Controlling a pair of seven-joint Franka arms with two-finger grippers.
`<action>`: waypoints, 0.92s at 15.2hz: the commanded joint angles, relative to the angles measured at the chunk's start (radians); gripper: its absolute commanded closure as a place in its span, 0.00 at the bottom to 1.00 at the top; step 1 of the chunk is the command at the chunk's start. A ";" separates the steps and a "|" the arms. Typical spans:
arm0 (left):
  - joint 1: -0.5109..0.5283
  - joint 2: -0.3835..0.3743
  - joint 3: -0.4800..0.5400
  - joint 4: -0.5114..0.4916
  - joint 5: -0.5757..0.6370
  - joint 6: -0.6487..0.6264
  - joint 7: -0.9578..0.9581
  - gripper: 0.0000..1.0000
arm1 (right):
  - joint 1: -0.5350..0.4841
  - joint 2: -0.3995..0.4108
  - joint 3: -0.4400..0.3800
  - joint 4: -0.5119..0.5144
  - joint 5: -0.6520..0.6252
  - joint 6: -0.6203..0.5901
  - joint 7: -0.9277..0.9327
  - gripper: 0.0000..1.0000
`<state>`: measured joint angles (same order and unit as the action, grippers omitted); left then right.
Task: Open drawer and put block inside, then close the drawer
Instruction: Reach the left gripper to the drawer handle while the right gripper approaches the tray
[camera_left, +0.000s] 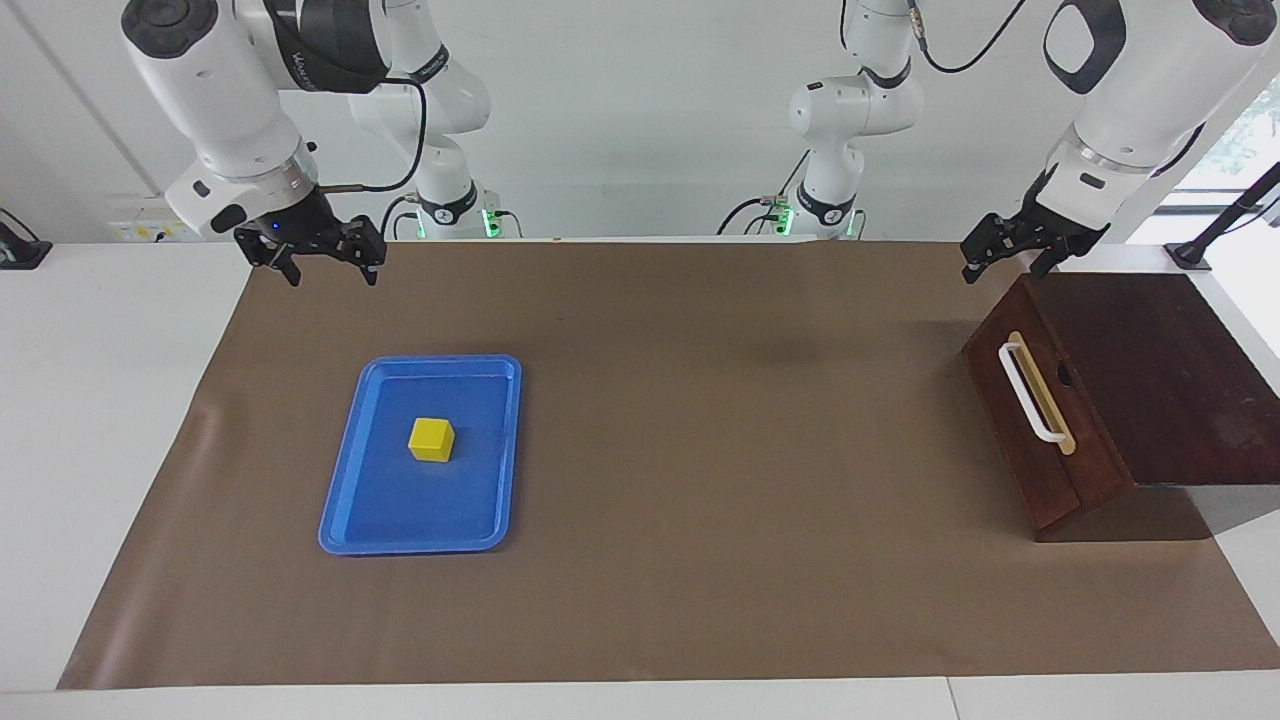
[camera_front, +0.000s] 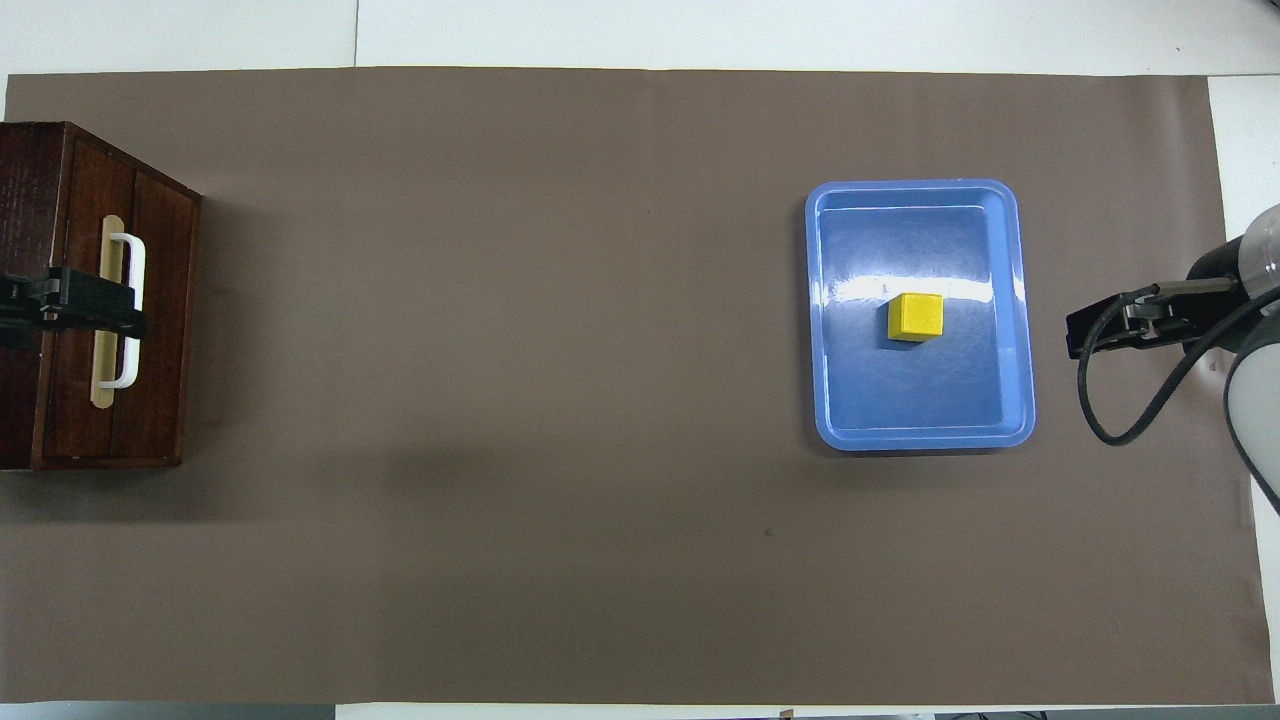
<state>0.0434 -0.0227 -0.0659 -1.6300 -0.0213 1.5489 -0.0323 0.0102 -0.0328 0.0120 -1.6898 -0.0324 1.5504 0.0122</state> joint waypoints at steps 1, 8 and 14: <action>-0.002 -0.005 0.005 -0.002 0.007 0.013 0.003 0.00 | -0.009 0.005 0.006 0.012 -0.012 -0.018 0.000 0.00; -0.014 -0.003 0.003 -0.028 0.081 0.095 0.003 0.00 | -0.032 -0.007 0.000 0.007 0.005 -0.007 -0.049 0.00; -0.034 0.010 -0.005 -0.191 0.240 0.299 -0.001 0.00 | -0.064 0.069 0.000 0.024 0.074 0.108 0.192 0.05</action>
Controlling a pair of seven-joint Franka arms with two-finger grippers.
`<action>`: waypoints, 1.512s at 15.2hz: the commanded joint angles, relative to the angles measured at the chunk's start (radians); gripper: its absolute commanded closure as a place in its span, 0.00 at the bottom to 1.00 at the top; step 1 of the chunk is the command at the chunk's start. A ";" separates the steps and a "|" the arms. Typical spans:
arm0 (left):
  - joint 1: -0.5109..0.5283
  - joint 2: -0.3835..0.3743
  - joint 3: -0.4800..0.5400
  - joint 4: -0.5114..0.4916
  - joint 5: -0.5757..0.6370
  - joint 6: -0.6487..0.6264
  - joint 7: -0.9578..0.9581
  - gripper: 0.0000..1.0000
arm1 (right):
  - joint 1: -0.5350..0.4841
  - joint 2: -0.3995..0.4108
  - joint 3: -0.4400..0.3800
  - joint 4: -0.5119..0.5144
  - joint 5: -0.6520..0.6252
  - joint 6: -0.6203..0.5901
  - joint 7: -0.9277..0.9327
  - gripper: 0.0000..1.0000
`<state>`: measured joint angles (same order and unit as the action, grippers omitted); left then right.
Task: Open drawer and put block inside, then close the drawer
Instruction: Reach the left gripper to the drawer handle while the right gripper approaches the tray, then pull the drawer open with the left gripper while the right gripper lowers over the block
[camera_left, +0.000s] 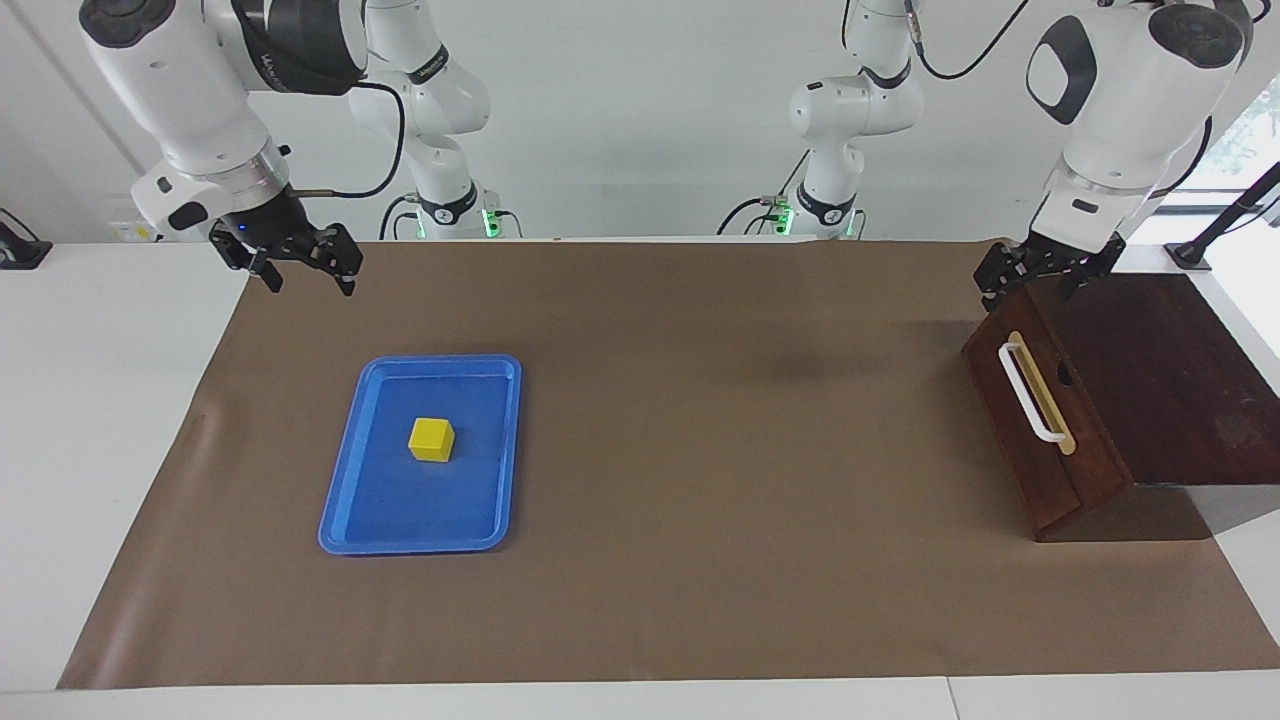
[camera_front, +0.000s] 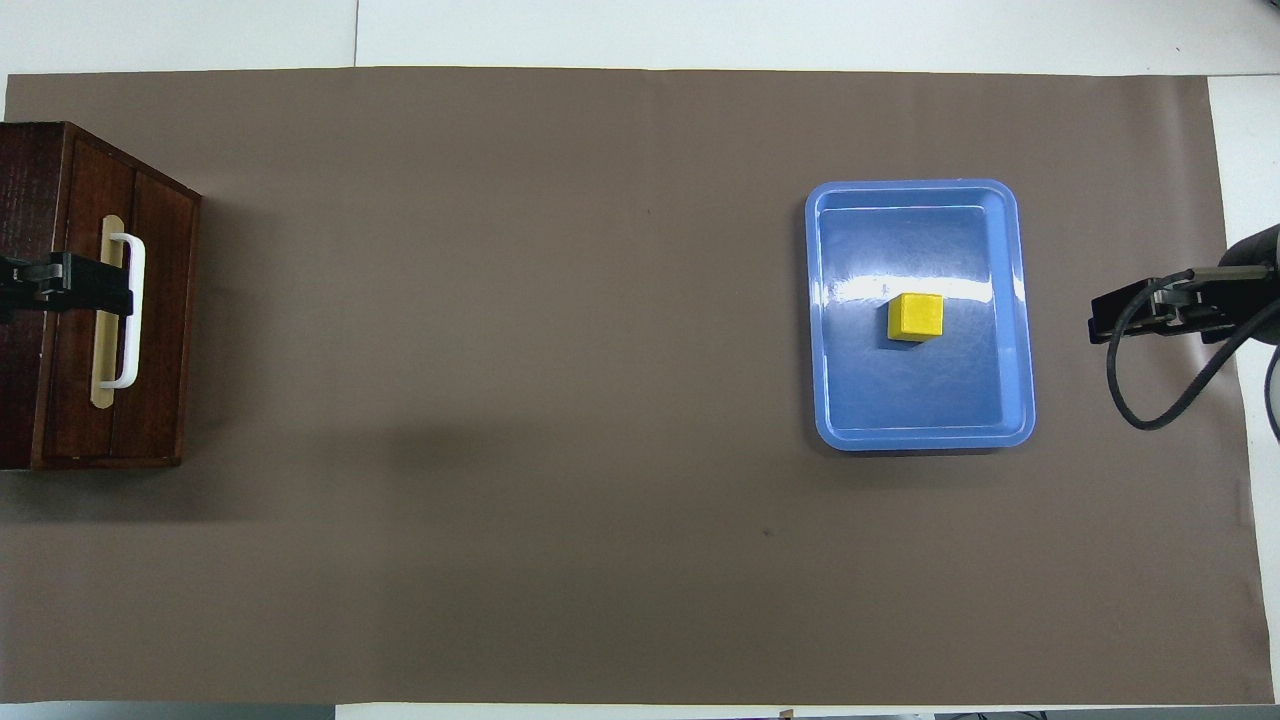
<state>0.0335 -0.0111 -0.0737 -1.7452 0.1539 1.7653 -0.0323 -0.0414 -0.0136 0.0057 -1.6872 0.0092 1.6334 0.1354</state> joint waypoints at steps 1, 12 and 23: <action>-0.032 0.005 0.003 -0.104 0.114 0.118 -0.003 0.00 | -0.012 0.076 0.007 0.043 0.032 0.028 0.094 0.07; -0.011 0.163 0.005 -0.212 0.344 0.419 -0.080 0.00 | -0.017 0.284 0.007 0.040 0.492 0.265 1.074 0.12; -0.012 0.217 0.002 -0.232 0.355 0.491 -0.129 0.00 | -0.146 0.345 0.008 -0.138 0.716 0.224 1.023 0.10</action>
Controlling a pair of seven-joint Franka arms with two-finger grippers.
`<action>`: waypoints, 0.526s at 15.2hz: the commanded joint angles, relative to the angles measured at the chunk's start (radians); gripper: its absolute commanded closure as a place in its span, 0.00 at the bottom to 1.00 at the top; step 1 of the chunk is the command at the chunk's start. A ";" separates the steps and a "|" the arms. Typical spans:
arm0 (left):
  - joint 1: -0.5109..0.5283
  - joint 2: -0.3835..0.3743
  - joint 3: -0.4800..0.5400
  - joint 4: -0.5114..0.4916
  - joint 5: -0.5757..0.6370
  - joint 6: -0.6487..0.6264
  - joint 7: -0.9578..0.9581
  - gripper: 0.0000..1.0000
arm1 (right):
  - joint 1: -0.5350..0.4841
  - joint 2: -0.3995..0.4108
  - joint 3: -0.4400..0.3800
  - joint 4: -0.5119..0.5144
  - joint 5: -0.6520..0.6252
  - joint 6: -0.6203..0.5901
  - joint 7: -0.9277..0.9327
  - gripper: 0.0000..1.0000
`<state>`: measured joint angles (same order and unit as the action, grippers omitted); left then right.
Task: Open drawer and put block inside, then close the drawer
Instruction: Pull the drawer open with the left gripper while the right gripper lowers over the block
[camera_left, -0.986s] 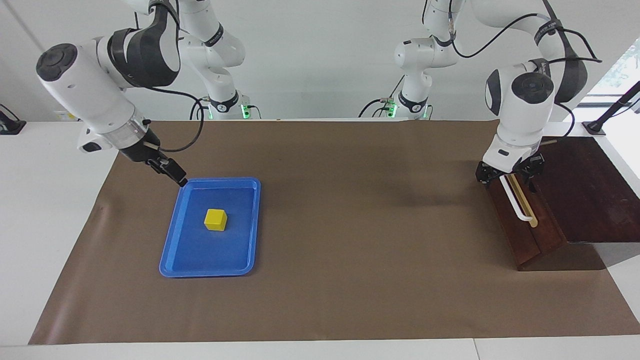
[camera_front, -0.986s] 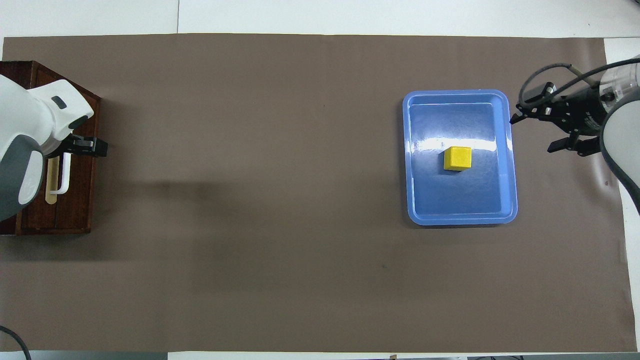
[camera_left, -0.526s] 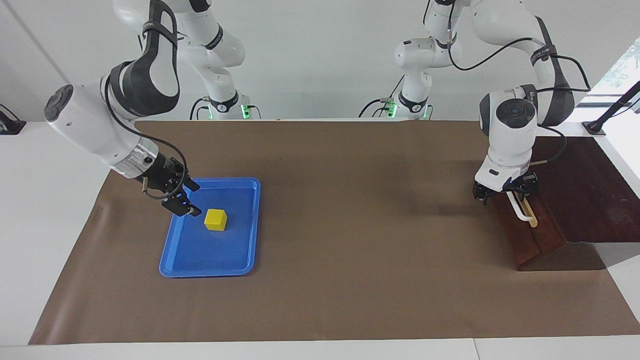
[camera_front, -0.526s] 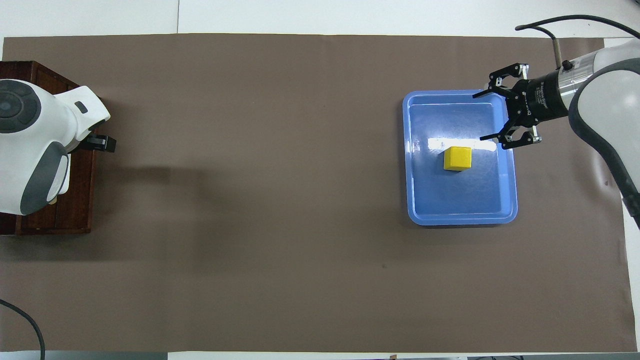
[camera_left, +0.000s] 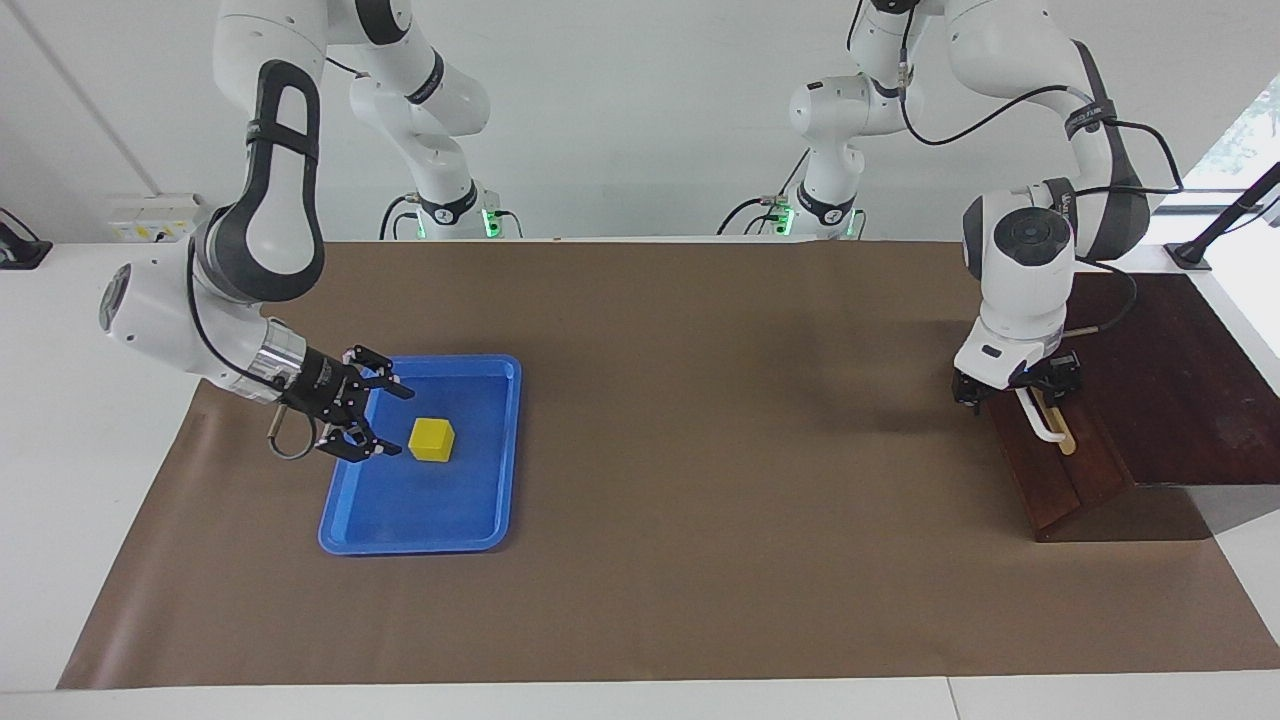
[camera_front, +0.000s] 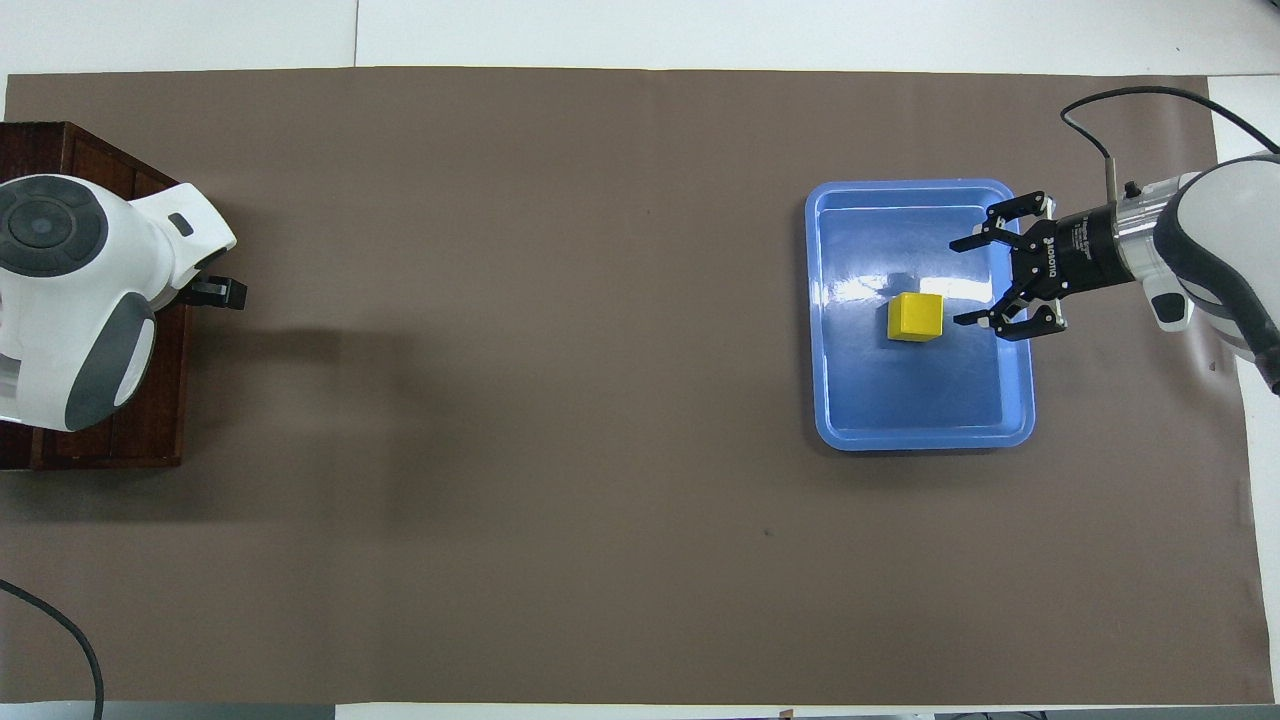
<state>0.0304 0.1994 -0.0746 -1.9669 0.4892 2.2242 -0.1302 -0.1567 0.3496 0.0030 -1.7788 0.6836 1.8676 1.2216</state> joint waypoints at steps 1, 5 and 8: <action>-0.013 0.008 0.001 -0.007 0.020 0.041 -0.058 0.00 | -0.041 -0.020 0.011 -0.071 0.071 -0.010 -0.110 0.09; -0.121 0.011 -0.001 0.000 0.008 0.042 -0.236 0.00 | -0.064 -0.018 0.009 -0.116 0.116 0.002 -0.188 0.09; -0.185 0.011 0.001 0.010 -0.067 0.040 -0.299 0.00 | -0.073 -0.024 0.009 -0.174 0.154 0.047 -0.218 0.09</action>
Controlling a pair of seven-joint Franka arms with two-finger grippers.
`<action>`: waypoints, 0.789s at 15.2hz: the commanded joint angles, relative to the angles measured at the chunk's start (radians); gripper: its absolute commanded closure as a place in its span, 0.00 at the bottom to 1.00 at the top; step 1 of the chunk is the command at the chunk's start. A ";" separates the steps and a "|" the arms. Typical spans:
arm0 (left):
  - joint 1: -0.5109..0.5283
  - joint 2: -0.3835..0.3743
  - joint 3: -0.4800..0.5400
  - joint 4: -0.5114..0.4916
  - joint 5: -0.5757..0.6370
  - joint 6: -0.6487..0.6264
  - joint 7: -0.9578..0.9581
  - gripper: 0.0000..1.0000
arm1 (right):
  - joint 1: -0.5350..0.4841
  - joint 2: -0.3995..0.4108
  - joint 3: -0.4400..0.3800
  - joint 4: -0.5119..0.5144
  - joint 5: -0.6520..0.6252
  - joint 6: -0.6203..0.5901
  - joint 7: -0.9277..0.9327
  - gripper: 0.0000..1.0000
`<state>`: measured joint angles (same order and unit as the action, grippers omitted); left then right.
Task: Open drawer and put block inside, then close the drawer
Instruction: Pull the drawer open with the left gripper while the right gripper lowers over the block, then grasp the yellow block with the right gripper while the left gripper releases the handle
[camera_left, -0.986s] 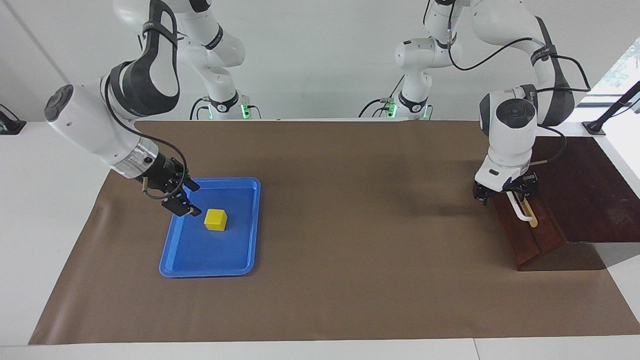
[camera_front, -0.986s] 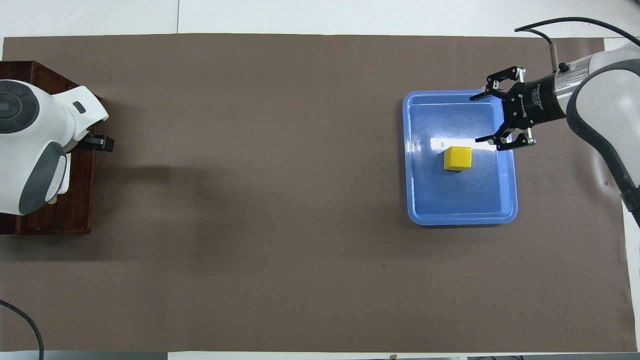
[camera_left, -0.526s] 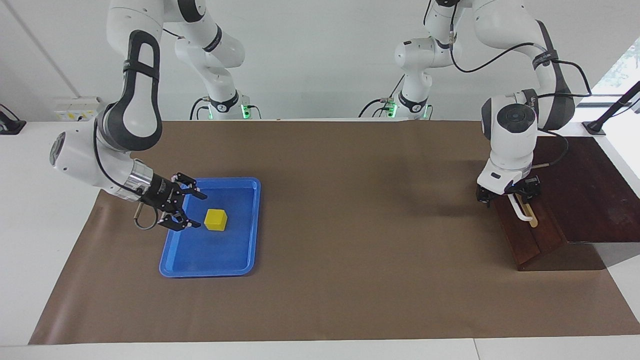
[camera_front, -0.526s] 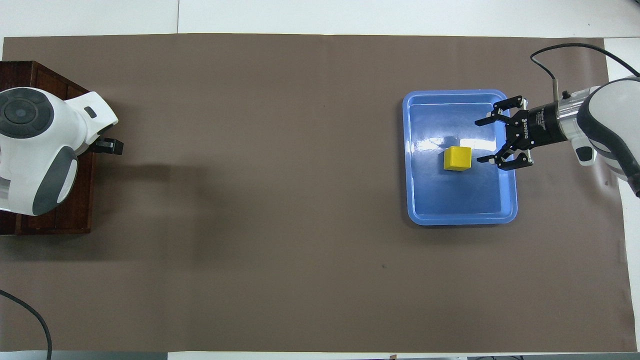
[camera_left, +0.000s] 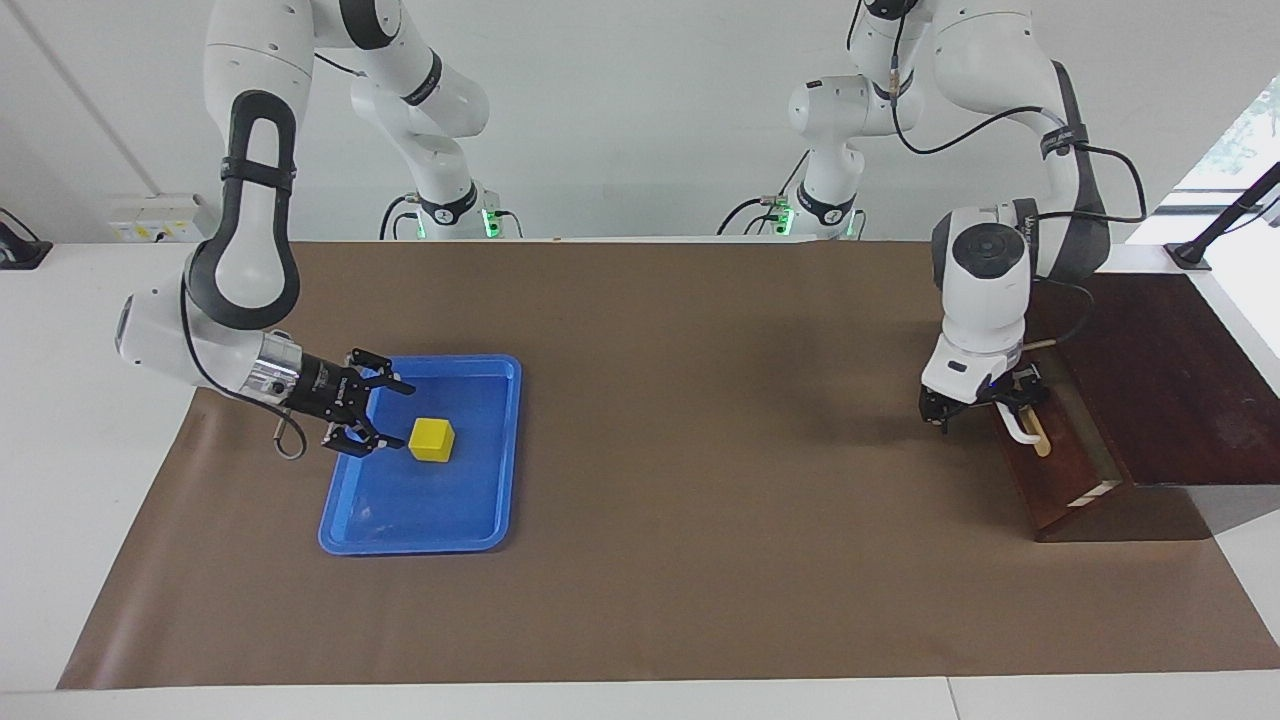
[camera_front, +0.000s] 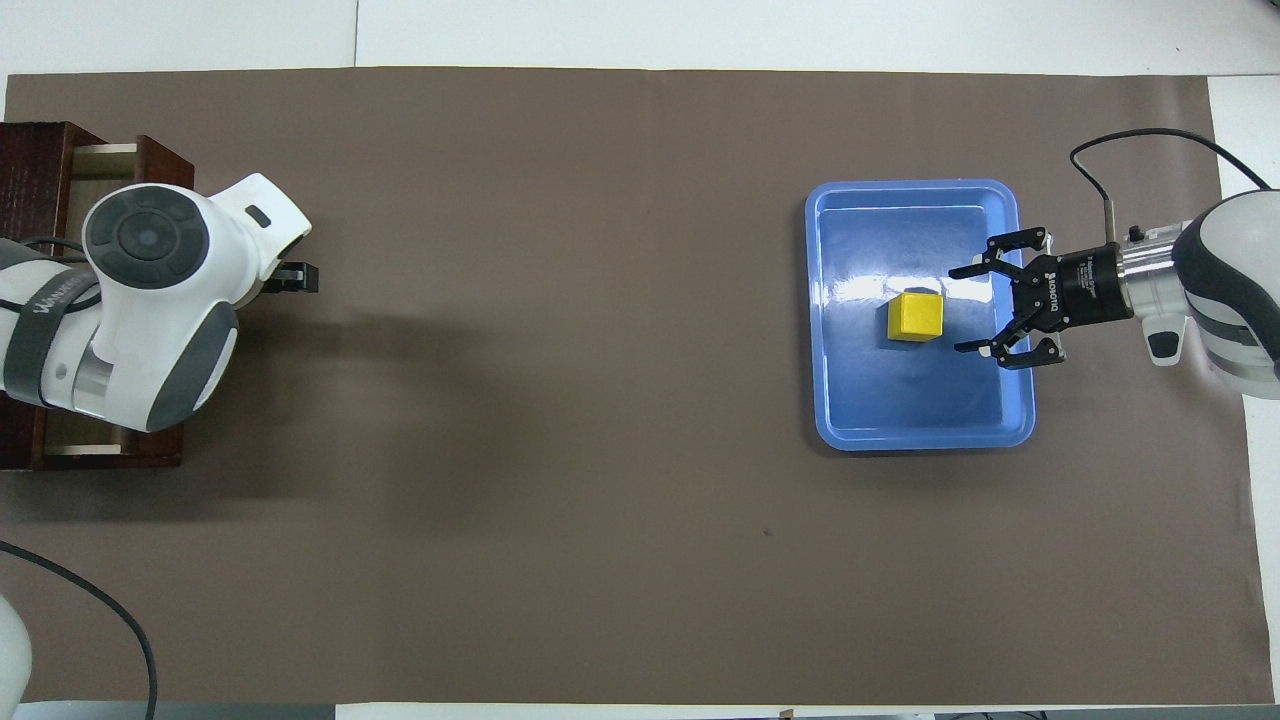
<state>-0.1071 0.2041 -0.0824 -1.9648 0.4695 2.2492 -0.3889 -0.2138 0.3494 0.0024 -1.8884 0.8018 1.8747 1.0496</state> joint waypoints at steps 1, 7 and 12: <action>-0.068 0.006 0.009 0.009 -0.064 0.012 -0.047 0.00 | -0.016 -0.024 0.010 -0.087 0.043 0.061 -0.060 0.09; -0.118 0.006 0.007 0.009 -0.084 0.012 -0.111 0.00 | -0.015 -0.004 0.010 -0.109 0.086 0.126 -0.105 0.09; -0.115 0.008 0.009 0.087 -0.086 -0.092 -0.108 0.00 | 0.008 -0.006 0.010 -0.141 0.123 0.207 -0.126 0.09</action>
<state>-0.1934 0.2042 -0.0812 -1.9501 0.4051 2.2350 -0.4820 -0.2100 0.3520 0.0063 -2.0042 0.8856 2.0469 0.9575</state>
